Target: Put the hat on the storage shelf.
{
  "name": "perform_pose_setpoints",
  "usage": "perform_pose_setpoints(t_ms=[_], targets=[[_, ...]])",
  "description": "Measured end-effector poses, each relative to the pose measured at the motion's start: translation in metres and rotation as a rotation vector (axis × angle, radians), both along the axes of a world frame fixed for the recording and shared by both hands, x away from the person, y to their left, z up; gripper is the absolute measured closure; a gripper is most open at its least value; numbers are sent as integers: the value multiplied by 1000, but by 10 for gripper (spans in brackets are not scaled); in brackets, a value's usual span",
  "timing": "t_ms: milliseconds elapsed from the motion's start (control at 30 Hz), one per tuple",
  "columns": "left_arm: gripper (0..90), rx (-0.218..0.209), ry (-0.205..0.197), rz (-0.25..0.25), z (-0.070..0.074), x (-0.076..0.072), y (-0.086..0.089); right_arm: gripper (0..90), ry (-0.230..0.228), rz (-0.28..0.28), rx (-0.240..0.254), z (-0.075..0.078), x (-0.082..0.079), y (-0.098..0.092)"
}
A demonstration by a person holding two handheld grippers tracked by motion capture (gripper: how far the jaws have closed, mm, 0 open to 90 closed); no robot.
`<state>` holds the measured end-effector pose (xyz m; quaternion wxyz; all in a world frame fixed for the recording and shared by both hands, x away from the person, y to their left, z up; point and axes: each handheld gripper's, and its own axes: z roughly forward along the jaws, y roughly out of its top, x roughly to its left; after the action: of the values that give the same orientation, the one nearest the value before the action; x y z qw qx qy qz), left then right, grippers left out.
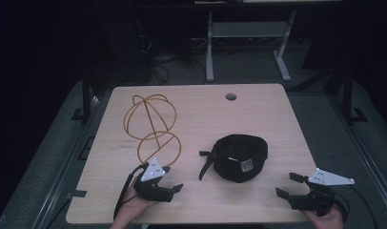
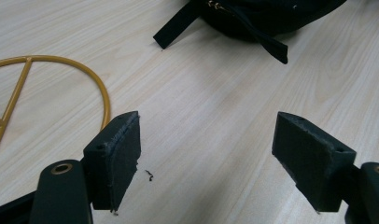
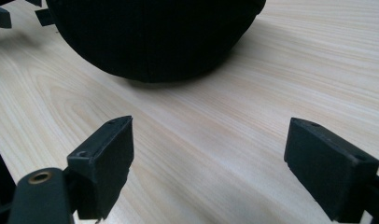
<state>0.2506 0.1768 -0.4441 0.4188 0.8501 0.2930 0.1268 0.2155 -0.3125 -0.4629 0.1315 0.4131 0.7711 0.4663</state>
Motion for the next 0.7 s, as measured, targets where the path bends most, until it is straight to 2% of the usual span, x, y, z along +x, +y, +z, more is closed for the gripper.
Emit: perform_pose_setpoints(t_ms=[67,167,233,367,567,700], targets=[[233,13,-2,-8,0,0,0,152,1,6,8,-1,2,0],[232,5,-11,-11,-1,-2,-1,148,9,9,5,-3,1,1],[232,28,-25,-34,0,-3,-2,148,11,8,-3,-2,0,2],[232,14,-16,-40,0,-3,-2,147,-4,7,-9,0,-2,2],[231,25,-17,-61,1,-3,-6,148,7,9,-5,-2,-1,1],[237,15,-17,-78,1,-4,-8,148,14,15,-10,-3,1,2]])
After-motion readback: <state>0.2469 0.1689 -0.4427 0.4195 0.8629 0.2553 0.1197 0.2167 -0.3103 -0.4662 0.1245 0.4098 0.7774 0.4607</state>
